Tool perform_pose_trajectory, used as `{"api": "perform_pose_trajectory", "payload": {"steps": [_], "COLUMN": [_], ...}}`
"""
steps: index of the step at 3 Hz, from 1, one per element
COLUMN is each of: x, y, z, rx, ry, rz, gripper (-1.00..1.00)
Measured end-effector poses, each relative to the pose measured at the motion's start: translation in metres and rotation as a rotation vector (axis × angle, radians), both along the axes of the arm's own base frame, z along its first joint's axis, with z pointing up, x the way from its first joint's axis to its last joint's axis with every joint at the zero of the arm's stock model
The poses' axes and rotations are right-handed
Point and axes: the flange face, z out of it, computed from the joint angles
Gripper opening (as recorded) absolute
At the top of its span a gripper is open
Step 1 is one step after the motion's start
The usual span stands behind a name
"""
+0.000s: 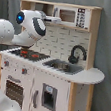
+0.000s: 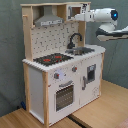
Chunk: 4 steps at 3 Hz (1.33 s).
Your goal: Play with the kitchen
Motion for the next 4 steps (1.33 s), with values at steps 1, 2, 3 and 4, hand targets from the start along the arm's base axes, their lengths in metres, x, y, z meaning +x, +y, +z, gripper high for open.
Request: {"api": "perform_pose_trajectory", "payload": {"steps": [1,2,3,4], "x": [0.017,0.030,0.041,0.052], "y": [0.003,0.013,0.018,0.026], "z": [0.003,0.002,0.005,0.003], "rx": [0.013,-0.004,-0.015,-0.033], "ry": [0.034,0.050,0.060,0.060], "rz": [0.017,0.016,0.000,-0.006], "gripper": [1.00,1.00,1.00,1.00]}}
